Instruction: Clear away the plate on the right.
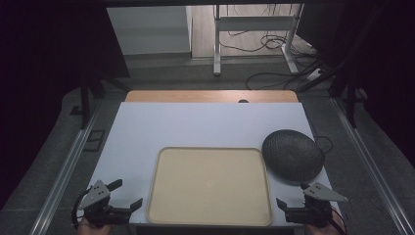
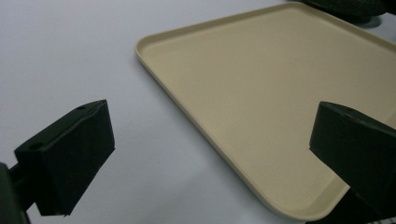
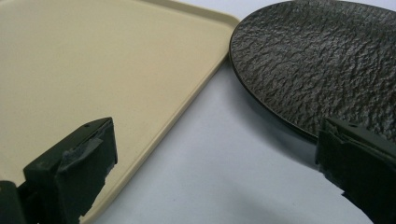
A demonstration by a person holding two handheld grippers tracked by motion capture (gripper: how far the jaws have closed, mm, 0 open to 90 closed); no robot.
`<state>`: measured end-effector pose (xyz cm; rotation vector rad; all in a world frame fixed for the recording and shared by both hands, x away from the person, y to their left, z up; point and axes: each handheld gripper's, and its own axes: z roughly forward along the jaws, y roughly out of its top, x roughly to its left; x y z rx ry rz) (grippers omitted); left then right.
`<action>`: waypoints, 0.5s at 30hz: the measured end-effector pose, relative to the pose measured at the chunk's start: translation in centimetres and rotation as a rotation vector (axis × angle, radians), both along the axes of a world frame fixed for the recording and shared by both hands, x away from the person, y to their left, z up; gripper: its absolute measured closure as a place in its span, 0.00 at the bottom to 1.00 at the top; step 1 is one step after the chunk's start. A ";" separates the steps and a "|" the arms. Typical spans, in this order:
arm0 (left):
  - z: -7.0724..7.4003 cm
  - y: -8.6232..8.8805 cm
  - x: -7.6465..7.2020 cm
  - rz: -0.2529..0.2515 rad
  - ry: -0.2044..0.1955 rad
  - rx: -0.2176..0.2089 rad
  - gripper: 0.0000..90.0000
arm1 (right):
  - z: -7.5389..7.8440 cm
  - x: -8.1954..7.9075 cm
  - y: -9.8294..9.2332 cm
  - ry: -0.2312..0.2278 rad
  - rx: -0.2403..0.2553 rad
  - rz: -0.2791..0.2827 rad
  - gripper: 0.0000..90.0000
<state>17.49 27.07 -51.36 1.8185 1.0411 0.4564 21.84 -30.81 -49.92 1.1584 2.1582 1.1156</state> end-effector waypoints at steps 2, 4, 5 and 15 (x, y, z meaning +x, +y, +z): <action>0.0 0.0 0.0 -0.001 0.002 -0.004 0.00 | 0.0 0.0 0.1 -0.004 -0.010 0.006 0.00; 0.1 0.0 0.0 0.001 0.004 -0.005 0.00 | 0.0 0.0 0.2 -0.001 -0.019 0.008 0.00; 0.1 0.0 0.0 0.003 0.007 -0.001 0.00 | 0.0 0.0 0.2 0.002 -0.022 0.012 0.00; 0.1 0.1 0.1 0.019 0.000 0.015 0.00 | -0.2 0.1 0.5 0.015 -0.058 0.020 0.00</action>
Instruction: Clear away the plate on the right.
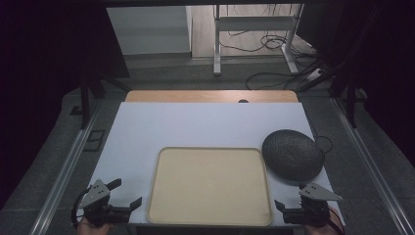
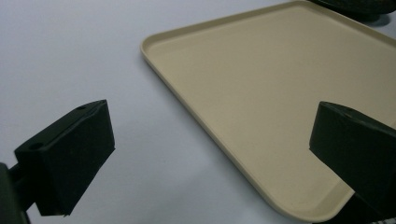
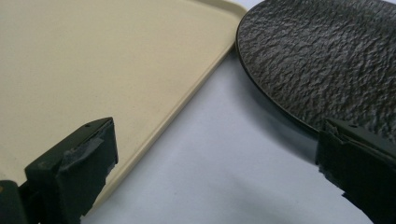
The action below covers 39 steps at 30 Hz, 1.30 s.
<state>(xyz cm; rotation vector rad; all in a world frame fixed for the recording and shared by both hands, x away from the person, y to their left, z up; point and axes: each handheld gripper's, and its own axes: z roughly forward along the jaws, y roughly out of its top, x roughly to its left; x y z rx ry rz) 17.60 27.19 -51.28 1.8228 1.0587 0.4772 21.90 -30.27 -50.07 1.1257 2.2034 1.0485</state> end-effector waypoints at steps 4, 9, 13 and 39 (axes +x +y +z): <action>0.0 0.0 0.0 0.007 -0.003 0.009 0.00 | -0.2 0.1 0.0 0.025 0.027 0.016 0.02; -0.1 0.0 0.1 0.008 -0.001 0.013 0.00 | -0.2 0.1 0.2 0.024 0.019 0.022 0.02; -0.1 -0.1 0.1 0.007 0.000 0.017 0.00 | -0.2 0.2 0.1 0.023 0.014 0.014 0.03; -0.3 -0.1 0.1 0.010 0.021 0.025 0.00 | 0.1 1.8 0.7 -0.020 -0.078 -0.053 0.00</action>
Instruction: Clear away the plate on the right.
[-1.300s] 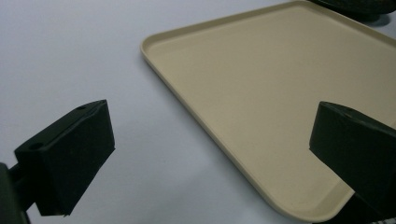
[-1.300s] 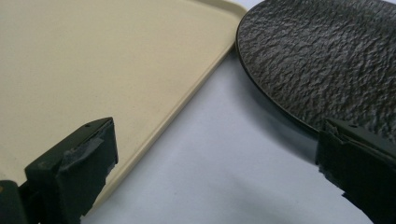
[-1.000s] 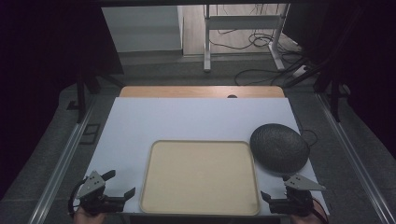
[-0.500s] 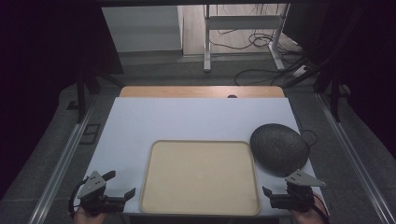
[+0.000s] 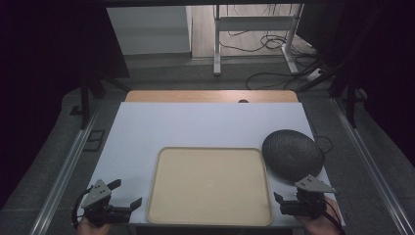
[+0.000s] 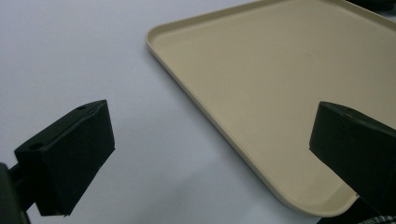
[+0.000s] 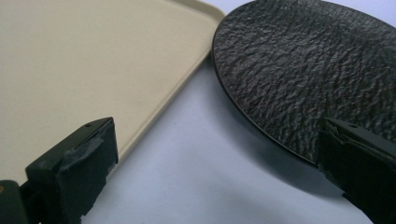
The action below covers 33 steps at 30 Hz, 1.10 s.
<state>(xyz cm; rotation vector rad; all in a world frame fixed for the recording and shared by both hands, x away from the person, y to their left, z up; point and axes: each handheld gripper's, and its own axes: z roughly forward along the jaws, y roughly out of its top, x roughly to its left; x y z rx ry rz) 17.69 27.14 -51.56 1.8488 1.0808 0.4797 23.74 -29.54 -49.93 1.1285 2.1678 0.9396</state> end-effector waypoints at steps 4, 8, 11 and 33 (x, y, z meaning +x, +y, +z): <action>0.0 0.0 0.0 -0.002 0.001 -0.001 0.00 | 0.0 0.1 0.4 0.001 -0.078 -0.003 0.00; 0.0 0.0 0.0 -0.002 0.002 0.000 0.00 | 0.0 0.2 0.9 0.008 -0.130 -0.009 0.01; 0.0 0.0 0.0 -0.002 0.002 0.001 0.00 | -0.1 0.4 1.5 0.002 -0.192 -0.020 0.05; 0.0 0.0 0.0 -0.005 0.005 0.005 0.00 | -0.8 1.3 3.3 -0.131 -0.580 0.027 0.25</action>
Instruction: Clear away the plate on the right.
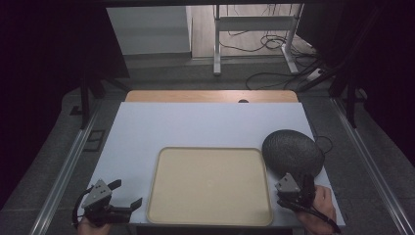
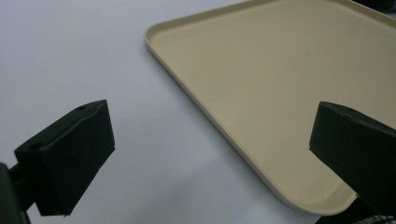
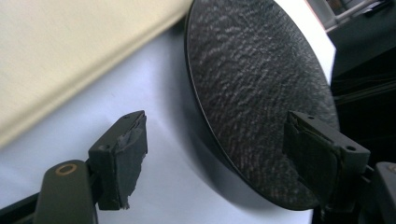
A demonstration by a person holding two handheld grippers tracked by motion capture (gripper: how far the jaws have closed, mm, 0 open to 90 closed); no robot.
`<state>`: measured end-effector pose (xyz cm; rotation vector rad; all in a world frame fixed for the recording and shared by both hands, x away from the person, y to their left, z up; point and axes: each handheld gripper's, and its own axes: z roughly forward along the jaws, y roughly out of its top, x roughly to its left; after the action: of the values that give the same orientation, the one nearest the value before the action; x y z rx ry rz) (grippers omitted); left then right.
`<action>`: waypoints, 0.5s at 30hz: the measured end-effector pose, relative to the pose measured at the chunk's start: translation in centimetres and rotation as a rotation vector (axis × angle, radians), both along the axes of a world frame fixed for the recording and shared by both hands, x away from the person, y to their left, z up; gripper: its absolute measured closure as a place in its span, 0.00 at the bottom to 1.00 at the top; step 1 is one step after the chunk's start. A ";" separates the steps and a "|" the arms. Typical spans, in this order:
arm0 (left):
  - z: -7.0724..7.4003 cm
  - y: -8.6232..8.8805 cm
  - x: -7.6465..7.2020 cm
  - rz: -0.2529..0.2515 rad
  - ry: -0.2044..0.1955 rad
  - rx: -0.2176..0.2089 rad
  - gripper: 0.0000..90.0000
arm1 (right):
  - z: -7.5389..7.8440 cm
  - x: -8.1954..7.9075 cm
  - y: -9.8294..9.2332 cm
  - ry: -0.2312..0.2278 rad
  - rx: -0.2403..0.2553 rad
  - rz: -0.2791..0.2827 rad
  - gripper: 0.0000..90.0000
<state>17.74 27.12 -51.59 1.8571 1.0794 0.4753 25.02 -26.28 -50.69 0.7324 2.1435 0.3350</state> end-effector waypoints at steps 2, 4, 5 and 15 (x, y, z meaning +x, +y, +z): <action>0.0 0.0 0.0 0.000 0.001 0.001 0.00 | -0.2 0.1 0.0 -0.002 -0.037 0.006 0.27; 0.0 0.0 0.0 -0.001 0.001 0.003 0.00 | -0.5 0.4 0.0 -0.013 -0.079 0.002 0.30; 0.0 0.0 0.0 -0.001 0.001 0.003 0.00 | -0.6 0.5 0.0 -0.019 -0.096 -0.002 0.32; 0.0 -0.1 0.0 0.001 0.001 0.004 0.00 | -1.4 1.2 0.3 -0.046 -0.238 0.022 0.44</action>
<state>17.75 27.07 -51.62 1.8605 1.0812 0.4771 26.25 -25.97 -52.08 0.5597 2.1038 0.1040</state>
